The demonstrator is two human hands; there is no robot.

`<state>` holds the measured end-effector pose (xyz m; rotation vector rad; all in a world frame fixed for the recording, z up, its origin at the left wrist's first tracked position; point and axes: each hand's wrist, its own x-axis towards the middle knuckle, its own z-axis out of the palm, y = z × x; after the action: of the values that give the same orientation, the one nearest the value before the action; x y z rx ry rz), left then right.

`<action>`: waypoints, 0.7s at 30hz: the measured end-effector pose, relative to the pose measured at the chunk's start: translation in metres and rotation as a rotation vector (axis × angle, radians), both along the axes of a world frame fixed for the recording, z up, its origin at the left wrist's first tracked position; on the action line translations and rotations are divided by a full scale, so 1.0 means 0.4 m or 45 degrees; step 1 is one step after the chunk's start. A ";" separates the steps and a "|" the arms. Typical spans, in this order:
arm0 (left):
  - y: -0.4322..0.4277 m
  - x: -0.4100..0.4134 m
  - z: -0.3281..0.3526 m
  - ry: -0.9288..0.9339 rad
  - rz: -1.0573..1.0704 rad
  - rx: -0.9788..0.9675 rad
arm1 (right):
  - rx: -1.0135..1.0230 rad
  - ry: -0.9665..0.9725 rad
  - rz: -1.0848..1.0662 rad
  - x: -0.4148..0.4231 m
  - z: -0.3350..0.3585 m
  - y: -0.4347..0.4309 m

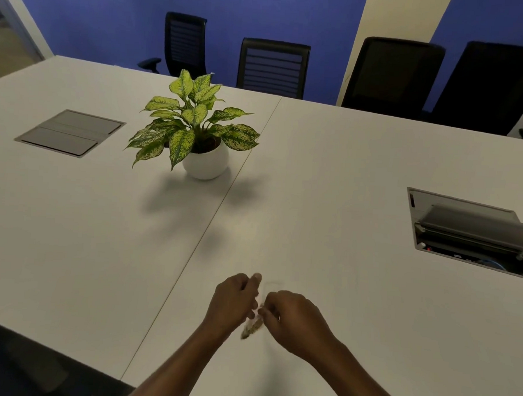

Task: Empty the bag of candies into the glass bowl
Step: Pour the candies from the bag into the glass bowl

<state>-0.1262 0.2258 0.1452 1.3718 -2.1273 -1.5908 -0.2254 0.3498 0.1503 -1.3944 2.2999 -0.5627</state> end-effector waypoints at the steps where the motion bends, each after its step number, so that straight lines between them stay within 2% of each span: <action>1: -0.007 0.009 -0.013 0.025 0.062 -0.007 | -0.014 -0.065 -0.041 0.003 0.003 -0.004; 4: -0.021 0.037 -0.069 0.034 0.200 0.052 | -0.050 -0.303 -0.181 0.005 0.016 -0.012; 9: -0.020 0.075 -0.152 0.041 0.141 0.736 | -0.112 -0.849 -0.479 -0.004 0.033 -0.026; 11: -0.021 0.082 -0.166 0.147 0.126 1.012 | -0.124 -0.992 -0.532 -0.005 0.036 -0.033; 13: -0.027 0.087 -0.169 0.182 0.131 1.162 | -0.135 -1.073 -0.586 -0.009 0.035 -0.039; 16: -0.035 0.089 -0.167 0.177 0.169 1.197 | -0.135 -1.136 -0.648 -0.020 0.034 -0.039; 21: -0.061 0.088 -0.165 0.153 0.281 1.078 | -0.086 -1.166 -0.722 -0.025 0.024 -0.029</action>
<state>-0.0909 0.2015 0.0793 1.5592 -1.1807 -2.5115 -0.2352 0.3383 0.1601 -0.3061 1.8422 -1.1554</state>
